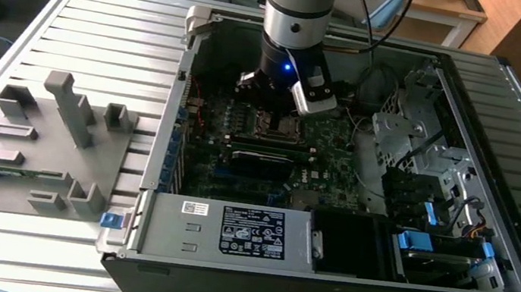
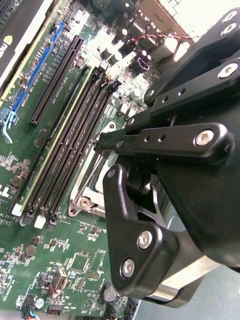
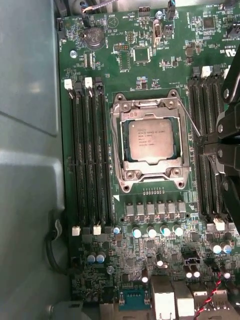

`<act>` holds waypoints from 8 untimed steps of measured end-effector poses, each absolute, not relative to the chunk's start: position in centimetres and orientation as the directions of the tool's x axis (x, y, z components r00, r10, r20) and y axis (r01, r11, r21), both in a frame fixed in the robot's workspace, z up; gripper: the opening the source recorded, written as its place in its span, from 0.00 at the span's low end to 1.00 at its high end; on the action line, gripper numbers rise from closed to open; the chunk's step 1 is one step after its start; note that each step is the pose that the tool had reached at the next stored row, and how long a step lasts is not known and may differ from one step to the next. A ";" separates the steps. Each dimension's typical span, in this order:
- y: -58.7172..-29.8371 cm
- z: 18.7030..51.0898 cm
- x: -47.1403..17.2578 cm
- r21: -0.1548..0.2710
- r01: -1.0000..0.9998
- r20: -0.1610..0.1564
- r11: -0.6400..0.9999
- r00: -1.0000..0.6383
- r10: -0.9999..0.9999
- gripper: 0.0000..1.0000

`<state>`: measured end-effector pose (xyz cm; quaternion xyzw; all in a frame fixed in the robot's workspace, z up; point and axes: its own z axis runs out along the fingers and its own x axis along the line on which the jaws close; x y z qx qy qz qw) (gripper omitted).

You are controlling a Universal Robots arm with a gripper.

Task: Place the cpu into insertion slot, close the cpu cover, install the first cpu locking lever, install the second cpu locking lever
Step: 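Install the second cpu locking lever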

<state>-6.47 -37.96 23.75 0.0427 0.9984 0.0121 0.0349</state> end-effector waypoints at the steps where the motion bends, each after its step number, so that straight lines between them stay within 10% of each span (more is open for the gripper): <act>1: -38.0 23.7 -6.5 0.027 0.084 -0.069 0.996 -0.994 0.086 0.11; 8: -37.9 23.7 -6.6 0.028 0.085 -0.069 0.996 -0.994 0.086 0.11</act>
